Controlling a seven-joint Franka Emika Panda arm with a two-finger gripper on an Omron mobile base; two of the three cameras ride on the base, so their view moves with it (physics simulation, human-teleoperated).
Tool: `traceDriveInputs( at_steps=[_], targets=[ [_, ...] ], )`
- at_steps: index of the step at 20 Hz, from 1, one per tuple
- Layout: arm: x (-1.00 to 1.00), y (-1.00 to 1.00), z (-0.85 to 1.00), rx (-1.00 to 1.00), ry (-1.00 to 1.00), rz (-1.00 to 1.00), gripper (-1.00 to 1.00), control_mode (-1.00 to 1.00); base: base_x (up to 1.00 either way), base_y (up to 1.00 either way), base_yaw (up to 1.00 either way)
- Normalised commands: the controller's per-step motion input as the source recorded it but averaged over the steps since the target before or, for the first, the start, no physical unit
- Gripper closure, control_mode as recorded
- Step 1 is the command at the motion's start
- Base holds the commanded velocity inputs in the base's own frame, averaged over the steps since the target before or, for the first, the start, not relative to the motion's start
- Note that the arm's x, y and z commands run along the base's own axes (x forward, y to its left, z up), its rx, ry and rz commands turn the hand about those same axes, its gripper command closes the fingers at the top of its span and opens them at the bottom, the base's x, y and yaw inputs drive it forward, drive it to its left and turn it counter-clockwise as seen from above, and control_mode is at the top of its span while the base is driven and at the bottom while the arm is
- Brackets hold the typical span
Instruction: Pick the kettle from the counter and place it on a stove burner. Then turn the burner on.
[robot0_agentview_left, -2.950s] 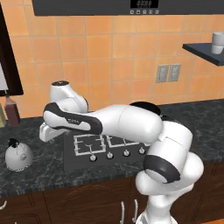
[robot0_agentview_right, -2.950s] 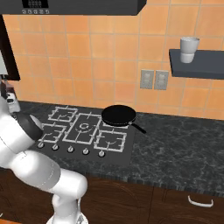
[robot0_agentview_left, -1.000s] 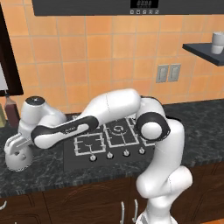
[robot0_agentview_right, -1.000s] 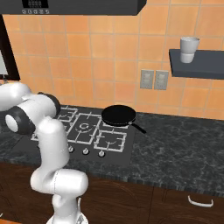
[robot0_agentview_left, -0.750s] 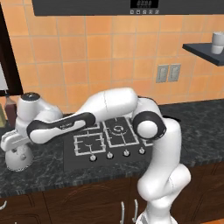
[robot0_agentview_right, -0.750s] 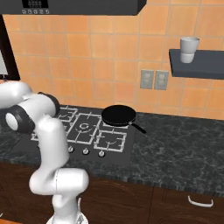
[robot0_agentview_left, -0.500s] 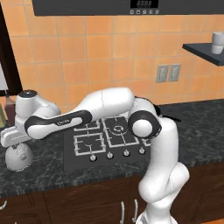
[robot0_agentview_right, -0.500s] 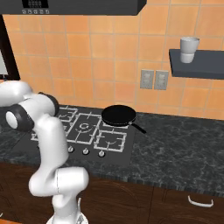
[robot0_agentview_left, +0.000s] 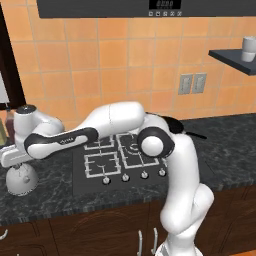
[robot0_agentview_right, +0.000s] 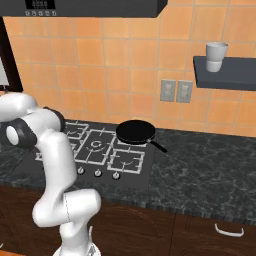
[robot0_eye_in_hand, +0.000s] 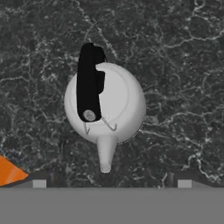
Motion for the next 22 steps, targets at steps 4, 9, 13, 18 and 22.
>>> traceDriveInputs(
  at_steps=[4, 9, 13, 18, 22],
  targets=[
    [0.29, 0.26, 0.00, -0.01, 0.00, 0.00, -1.00, -1.00, 0.00, 0.00, 0.00],
    [0.24, 0.25, -0.03, -0.01, 0.00, 0.00, -1.00, -1.00, 0.00, 0.00, 0.00],
    [0.11, 0.17, -0.26, 0.00, 0.00, 0.00, -1.00, -1.00, 0.00, 0.00, 0.00],
    [0.00, 0.01, -0.40, 0.00, 0.00, 0.00, -1.00, -1.00, 0.00, 0.00, 0.00],
    [0.05, 0.00, -0.02, 0.00, -0.06, 0.00, -1.00, -1.00, 0.00, 0.00, 0.00]
  ],
)
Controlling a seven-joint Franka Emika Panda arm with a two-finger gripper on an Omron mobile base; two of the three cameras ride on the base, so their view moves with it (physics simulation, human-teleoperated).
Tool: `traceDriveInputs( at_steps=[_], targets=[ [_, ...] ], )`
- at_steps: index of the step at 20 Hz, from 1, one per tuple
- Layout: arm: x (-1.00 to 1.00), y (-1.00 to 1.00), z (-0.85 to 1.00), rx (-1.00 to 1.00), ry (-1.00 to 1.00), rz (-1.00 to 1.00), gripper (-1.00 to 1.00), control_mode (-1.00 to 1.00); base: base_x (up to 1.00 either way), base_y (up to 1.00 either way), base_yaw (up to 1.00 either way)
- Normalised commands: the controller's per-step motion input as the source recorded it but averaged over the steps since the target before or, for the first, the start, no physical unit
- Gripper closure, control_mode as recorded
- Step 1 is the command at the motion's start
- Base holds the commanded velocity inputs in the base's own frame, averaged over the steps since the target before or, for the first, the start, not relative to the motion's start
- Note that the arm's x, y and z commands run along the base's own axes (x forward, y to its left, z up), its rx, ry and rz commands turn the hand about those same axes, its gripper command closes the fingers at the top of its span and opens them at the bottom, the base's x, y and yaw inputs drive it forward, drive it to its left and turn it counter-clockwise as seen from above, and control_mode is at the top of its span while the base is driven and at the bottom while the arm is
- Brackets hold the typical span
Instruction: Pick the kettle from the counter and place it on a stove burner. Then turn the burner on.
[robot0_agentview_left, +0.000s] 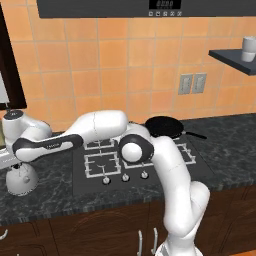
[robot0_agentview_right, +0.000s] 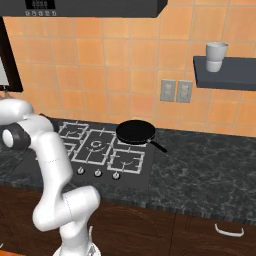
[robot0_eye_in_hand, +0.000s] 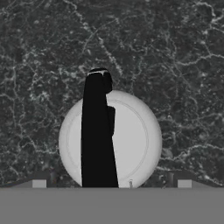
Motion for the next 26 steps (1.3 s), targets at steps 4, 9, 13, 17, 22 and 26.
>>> traceDriveInputs(
  at_steps=[4, 9, 13, 17, 22, 26],
  targets=[
    [0.09, 0.00, 0.00, 0.00, -0.07, 0.00, -1.00, -1.00, 0.00, 0.00, 0.00],
    [0.00, 0.00, 0.00, 0.00, -0.01, 0.00, -1.00, -1.00, 0.00, 0.00, 0.00],
    [0.01, 0.00, 0.00, 0.00, 0.00, 0.00, -1.00, -1.00, 0.00, 0.00, 0.00],
    [0.08, 0.00, 0.00, 0.00, 0.00, 0.00, -1.00, -1.00, 0.00, 0.00, 0.00],
    [0.10, 0.06, 0.00, 0.00, 0.00, 0.00, -1.00, -1.00, 0.00, 0.00, 0.00],
    [0.09, 0.10, -0.04, 0.00, 0.00, 0.00, -1.00, -1.00, 0.00, 0.00, 0.00]
  ],
)
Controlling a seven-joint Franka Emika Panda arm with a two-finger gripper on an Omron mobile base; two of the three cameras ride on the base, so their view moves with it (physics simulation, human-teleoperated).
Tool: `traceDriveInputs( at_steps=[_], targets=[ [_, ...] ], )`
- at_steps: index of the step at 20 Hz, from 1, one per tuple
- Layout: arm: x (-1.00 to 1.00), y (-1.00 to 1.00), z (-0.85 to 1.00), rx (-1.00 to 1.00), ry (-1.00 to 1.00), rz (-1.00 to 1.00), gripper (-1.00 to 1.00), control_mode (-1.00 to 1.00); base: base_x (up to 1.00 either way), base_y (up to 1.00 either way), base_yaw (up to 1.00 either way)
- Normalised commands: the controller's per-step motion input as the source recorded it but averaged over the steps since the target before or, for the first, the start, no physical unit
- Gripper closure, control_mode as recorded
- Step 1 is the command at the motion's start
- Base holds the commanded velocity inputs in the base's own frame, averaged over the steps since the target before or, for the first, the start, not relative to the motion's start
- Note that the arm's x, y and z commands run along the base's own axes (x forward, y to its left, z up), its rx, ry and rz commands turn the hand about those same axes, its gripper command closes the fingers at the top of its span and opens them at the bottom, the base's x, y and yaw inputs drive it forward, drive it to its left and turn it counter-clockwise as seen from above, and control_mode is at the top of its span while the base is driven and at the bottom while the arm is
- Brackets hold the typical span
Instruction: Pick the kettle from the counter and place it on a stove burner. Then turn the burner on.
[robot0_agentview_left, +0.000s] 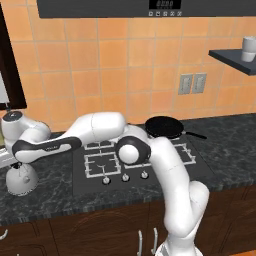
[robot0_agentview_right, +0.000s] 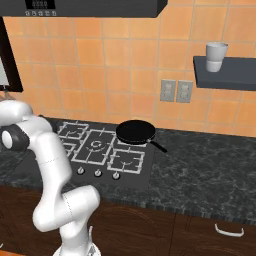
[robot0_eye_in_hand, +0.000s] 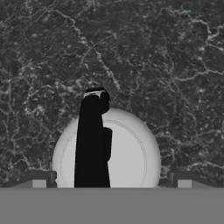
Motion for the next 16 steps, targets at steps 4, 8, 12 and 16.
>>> traceDriveInputs(
  at_steps=[4, 8, 12, 16],
  targets=[
    [-0.04, 0.12, 0.00, 0.00, 0.01, 0.00, -1.00, -1.00, 0.00, 0.00, 0.00],
    [0.00, 0.00, 0.00, 0.00, 0.00, 0.00, 1.00, -1.00, 0.00, 0.00, 0.00],
    [-0.01, 0.00, 0.00, 0.00, -0.01, 0.00, 1.00, -1.00, 0.00, 0.00, 0.00],
    [-0.13, 0.00, 0.00, 0.00, -0.01, 0.00, 1.00, -1.00, 0.00, 0.00, 0.00]
  ],
)
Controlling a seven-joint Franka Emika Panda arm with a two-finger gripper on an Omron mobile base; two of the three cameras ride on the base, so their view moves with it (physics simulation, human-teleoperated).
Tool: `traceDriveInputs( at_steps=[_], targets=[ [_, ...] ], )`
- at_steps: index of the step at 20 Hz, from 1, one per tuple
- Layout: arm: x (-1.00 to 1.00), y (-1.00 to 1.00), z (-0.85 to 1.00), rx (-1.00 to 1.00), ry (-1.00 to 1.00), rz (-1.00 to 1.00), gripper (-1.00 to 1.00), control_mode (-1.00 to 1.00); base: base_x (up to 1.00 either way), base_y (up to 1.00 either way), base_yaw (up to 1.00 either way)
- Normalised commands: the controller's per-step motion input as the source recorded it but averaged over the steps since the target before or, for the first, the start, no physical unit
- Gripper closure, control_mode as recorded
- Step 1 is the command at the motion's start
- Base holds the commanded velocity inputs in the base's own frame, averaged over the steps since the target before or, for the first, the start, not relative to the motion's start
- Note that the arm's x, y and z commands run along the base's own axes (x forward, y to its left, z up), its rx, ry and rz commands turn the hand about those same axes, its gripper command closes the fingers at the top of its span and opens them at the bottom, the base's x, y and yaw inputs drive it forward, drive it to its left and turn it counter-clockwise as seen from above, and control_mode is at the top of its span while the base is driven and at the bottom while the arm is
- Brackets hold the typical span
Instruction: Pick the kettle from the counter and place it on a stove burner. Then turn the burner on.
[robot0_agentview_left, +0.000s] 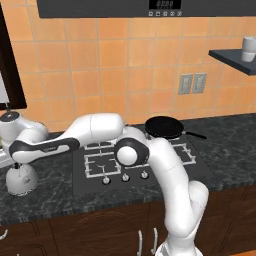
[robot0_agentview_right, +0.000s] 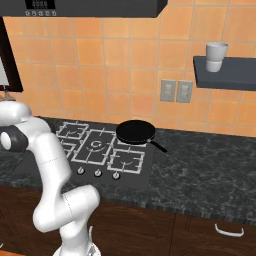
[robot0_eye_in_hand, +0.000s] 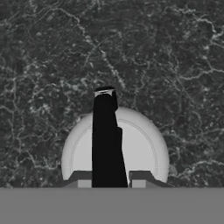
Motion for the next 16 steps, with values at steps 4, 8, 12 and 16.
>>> traceDriveInputs(
  at_steps=[4, 8, 12, 16],
  targets=[
    [-0.27, -0.02, 0.02, 0.00, -0.04, 0.00, 1.00, -1.00, 0.00, 0.00, 0.00],
    [-0.19, -0.20, 0.20, 0.00, -0.02, 0.00, 1.00, -1.00, 0.00, 0.00, 0.00],
    [-0.07, -0.41, 0.37, 0.00, -0.03, 0.00, 1.00, -1.00, 0.00, 0.00, 0.00],
    [0.00, -0.65, 0.27, 0.00, -0.01, 0.00, 1.00, -1.00, 0.00, 0.00, 0.00]
  ],
)
